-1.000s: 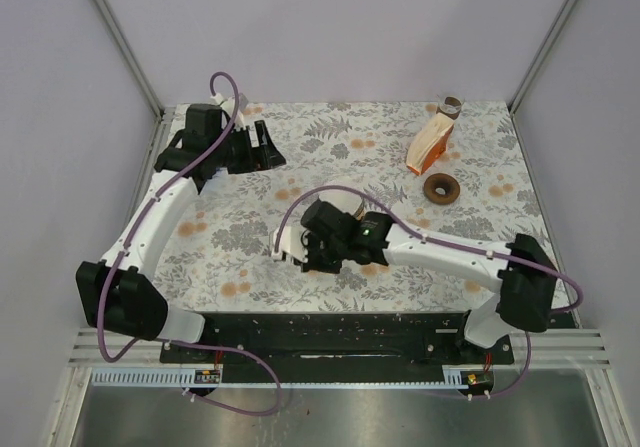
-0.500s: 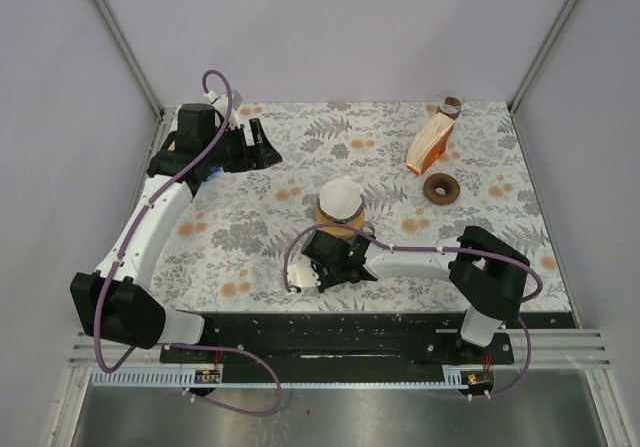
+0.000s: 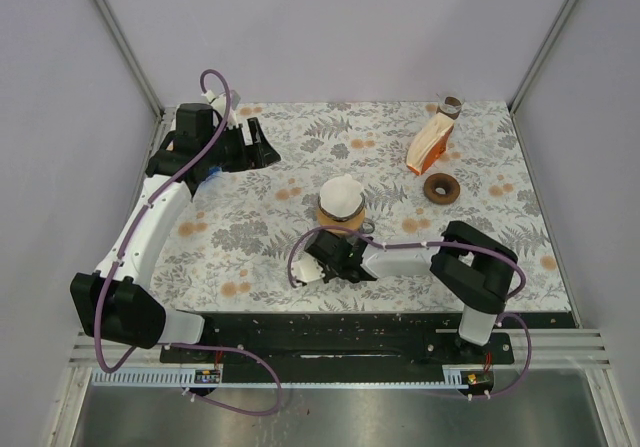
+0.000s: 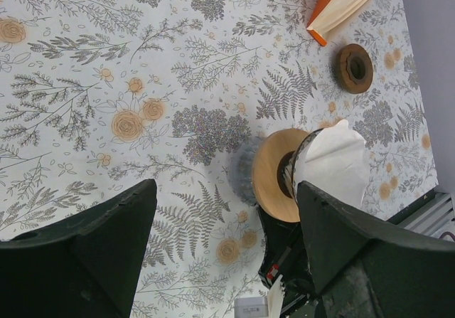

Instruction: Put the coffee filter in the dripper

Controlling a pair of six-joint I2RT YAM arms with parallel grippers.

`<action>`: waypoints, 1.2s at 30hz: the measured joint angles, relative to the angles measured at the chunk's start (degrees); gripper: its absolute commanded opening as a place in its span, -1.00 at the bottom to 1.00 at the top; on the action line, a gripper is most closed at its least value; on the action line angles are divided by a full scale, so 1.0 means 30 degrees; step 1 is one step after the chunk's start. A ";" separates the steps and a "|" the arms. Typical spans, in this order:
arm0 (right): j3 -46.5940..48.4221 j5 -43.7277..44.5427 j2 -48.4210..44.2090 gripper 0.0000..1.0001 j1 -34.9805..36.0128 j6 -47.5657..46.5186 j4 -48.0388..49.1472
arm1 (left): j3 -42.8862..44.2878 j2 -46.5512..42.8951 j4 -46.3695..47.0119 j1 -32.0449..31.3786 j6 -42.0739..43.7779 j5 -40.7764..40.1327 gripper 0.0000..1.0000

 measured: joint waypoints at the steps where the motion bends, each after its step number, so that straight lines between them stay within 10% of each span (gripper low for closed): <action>1: 0.0000 0.0197 0.0102 -1.00 -0.0168 -0.0131 0.0248 | 0.0000 0.0000 0.0000 0.0015 0.0000 0.0000 0.66; 36: 0.8524 0.0182 0.8575 -1.00 -0.7635 -0.5151 0.6921 | 0.0000 0.0670 -0.0022 0.1151 0.0007 0.0211 0.66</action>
